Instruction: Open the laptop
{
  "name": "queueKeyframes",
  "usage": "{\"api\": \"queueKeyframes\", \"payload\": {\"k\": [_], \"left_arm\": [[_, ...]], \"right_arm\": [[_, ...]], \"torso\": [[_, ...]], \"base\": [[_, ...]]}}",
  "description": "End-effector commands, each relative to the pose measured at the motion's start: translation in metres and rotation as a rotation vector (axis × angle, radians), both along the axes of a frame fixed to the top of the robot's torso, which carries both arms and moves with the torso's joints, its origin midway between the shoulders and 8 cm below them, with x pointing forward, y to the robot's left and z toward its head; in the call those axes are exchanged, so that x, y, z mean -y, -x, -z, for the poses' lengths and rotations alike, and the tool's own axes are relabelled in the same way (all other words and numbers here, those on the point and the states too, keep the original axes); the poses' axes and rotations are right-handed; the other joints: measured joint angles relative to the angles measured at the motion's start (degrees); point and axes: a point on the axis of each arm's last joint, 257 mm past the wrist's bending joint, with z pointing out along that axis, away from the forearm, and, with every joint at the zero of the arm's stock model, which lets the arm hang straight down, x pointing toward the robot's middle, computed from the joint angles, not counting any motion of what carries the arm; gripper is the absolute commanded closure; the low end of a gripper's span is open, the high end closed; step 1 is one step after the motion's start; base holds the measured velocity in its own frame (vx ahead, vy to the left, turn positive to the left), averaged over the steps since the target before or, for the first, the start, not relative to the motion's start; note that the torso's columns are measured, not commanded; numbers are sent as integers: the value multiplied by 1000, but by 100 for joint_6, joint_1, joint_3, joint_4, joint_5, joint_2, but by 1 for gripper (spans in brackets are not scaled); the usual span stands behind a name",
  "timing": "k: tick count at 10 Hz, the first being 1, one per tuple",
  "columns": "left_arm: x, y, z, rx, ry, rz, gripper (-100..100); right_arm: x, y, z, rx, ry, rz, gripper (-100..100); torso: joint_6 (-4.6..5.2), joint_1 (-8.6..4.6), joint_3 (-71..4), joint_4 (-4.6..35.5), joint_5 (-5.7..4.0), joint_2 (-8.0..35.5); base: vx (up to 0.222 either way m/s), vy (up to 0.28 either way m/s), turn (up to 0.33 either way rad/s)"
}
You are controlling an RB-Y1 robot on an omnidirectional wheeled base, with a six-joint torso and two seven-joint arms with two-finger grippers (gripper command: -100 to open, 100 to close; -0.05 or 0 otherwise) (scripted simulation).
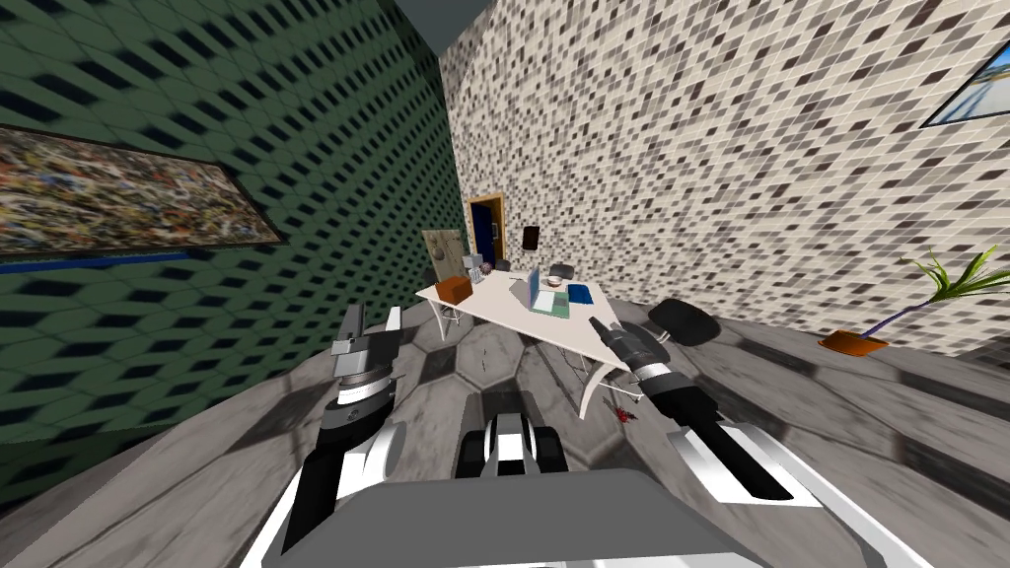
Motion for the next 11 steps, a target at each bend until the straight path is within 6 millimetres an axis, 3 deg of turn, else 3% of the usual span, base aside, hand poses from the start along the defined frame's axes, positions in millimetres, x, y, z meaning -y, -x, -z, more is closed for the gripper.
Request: {"api": "queueKeyframes", "payload": {"k": [1,2,4,5,9,10,11], "left_arm": [[0,0,0,0,0,0,0],[0,0,0,0,0,0,0],[0,0,0,0,0,0,0],[0,0,0,0,0,0,0],[0,0,0,0,0,0,0],[0,0,0,0,0,0,0],[0,0,0,0,0,0,0]], "right_arm": [[34,-2,13,-75,174,66,-100],[34,-2,13,-75,178,63,-100],[63,-1,23,-139,319,115,-100],[63,-1,23,-139,324,112,-100],[128,5,38,-274,606,214,-100],[127,4,37,-273,617,208,-100],[144,6,39,-307,689,230,-100]], "torso": [[-1,27,-3,-1,9,-4],[-1,44,0,0,15,3],[0,28,17,8,9,27],[1,40,17,8,13,27],[-2,34,-15,-7,12,-23],[-2,38,-4,-2,13,-1],[-1,29,19,9,10,33]], "base": [[119,276,-51],[92,220,-13],[78,247,-26],[65,223,-21],[180,221,-26],[143,214,-7],[126,187,-9]]}}
